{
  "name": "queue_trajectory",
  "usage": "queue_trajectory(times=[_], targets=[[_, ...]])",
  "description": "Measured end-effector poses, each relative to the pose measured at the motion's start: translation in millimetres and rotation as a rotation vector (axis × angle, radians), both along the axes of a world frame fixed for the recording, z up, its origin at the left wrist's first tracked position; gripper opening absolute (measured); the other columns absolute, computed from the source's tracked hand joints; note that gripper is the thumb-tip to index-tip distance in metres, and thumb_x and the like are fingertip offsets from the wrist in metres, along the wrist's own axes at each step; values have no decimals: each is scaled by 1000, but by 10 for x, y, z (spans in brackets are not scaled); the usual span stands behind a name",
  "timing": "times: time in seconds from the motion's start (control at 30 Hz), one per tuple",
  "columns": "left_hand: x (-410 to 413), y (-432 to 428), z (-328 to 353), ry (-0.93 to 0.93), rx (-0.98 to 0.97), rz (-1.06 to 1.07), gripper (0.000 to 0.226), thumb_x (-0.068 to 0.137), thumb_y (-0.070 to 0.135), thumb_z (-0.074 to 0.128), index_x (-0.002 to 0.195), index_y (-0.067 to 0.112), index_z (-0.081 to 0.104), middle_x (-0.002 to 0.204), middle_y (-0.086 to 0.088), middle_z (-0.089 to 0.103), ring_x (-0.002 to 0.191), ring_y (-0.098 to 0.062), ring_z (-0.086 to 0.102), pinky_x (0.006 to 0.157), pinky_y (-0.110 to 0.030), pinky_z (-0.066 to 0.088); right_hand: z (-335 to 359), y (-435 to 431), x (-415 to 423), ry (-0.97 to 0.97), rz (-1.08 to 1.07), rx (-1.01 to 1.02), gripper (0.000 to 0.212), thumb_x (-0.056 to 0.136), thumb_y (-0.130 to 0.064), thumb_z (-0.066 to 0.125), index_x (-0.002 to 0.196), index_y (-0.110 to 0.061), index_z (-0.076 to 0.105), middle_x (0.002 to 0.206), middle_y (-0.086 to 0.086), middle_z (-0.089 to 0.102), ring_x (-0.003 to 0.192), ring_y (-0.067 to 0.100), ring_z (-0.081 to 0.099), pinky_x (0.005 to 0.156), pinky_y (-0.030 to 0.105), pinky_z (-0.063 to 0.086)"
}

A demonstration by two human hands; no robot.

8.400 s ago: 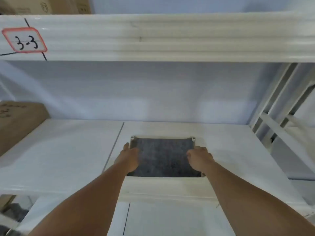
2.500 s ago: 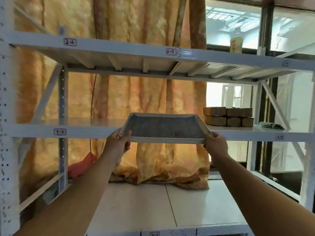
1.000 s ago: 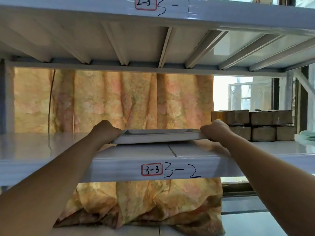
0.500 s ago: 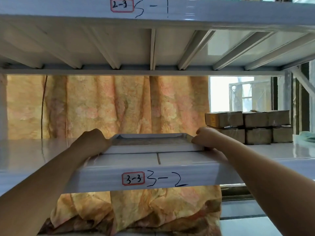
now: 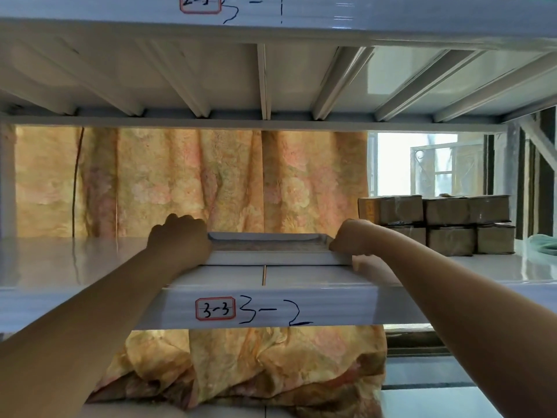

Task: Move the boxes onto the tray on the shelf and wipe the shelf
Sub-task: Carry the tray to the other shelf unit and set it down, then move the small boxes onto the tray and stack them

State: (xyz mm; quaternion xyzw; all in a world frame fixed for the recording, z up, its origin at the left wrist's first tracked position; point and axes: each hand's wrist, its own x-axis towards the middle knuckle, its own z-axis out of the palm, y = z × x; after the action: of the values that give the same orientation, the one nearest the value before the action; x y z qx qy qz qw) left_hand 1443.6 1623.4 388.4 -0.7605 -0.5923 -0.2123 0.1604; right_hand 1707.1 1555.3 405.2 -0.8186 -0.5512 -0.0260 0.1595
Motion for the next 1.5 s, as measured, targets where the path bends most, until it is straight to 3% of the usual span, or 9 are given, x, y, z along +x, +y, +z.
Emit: queue_trajectory(times=[0.1, 0.2, 0.37, 0.6, 0.77, 1.03, 1.17, 1.37, 1.5], targets=[[351, -147, 46, -12, 64, -191, 25, 90, 25, 46, 95, 10, 65, 105, -6, 54, 112, -26, 44, 83, -37, 46, 39, -22, 123, 73, 30, 458, 36, 89, -28, 53, 121, -14, 60, 118, 6, 64, 101, 25, 62, 85, 33, 52], [792, -303, 154, -47, 154, -382, 32, 90, 25, 46, 116, 16, 62, 128, -3, 53, 125, -23, 39, 94, -40, 45, 133, -96, 215, 92, 79, 685, 34, 90, -24, 51, 123, -22, 58, 117, 5, 66, 94, 24, 64, 83, 37, 55], [1501, -459, 396, -91, 246, -587, 46, 91, 24, 44, 137, 24, 46, 138, 0, 49, 130, -21, 36, 94, -37, 43, 285, -199, 574, -146, 19, 913, 51, 86, -12, 53, 134, -25, 42, 127, 8, 50, 115, 25, 52, 85, 40, 51], [2530, -424, 586, -189, 35, -750, 52, 90, 37, 46, 139, 21, 42, 144, -8, 46, 130, -27, 43, 101, -36, 42, 414, -439, 1403, -184, -187, 797, 50, 84, -4, 46, 130, -21, 53, 122, 9, 59, 118, 28, 46, 92, 39, 44], [3092, -307, 670, -146, -137, -632, 70, 89, 65, 26, 140, 17, 40, 148, -15, 37, 134, -34, 35, 108, -45, 34, 257, -482, 1893, -109, -235, 862, 37, 93, -16, 45, 127, -21, 60, 126, 9, 62, 121, 26, 51, 101, 40, 42], [3425, -292, 840, -143, -152, -534, 75, 90, 64, 28, 135, 6, 46, 139, -13, 50, 118, -28, 53, 88, -31, 43, -10, -364, 2070, -282, -161, 741, 37, 100, -25, 33, 116, -21, 66, 122, -2, 66, 129, 19, 44, 105, 36, 26], [3481, -352, 832, -125, -239, -494, 63, 88, 58, 43, 125, 8, 54, 114, -12, 57, 89, -25, 53, 69, -28, 41, -27, -300, 2050, -288, -104, 724, 36, 99, -29, 34, 106, -18, 68, 106, 1, 69, 106, 21, 56, 96, 36, 34], [3400, -410, 846, -317, -449, -551, 55, 86, 49, 50, 123, 8, 54, 109, -12, 56, 92, -27, 58, 72, -30, 47, -55, -316, 2040, -188, -44, 720, 33, 97, -33, 39, 108, -13, 63, 107, 5, 66, 105, 23, 53, 90, 35, 43], [3355, -382, 822, -485, -382, -565, 52, 83, 48, 54, 117, 9, 55, 86, -6, 55, 71, -19, 55, 52, -24, 39, -59, -356, 2001, -182, -71, 694, 36, 95, -41, 43, 105, -12, 61, 109, 7, 64, 111, 22, 49, 88, 35, 43]])
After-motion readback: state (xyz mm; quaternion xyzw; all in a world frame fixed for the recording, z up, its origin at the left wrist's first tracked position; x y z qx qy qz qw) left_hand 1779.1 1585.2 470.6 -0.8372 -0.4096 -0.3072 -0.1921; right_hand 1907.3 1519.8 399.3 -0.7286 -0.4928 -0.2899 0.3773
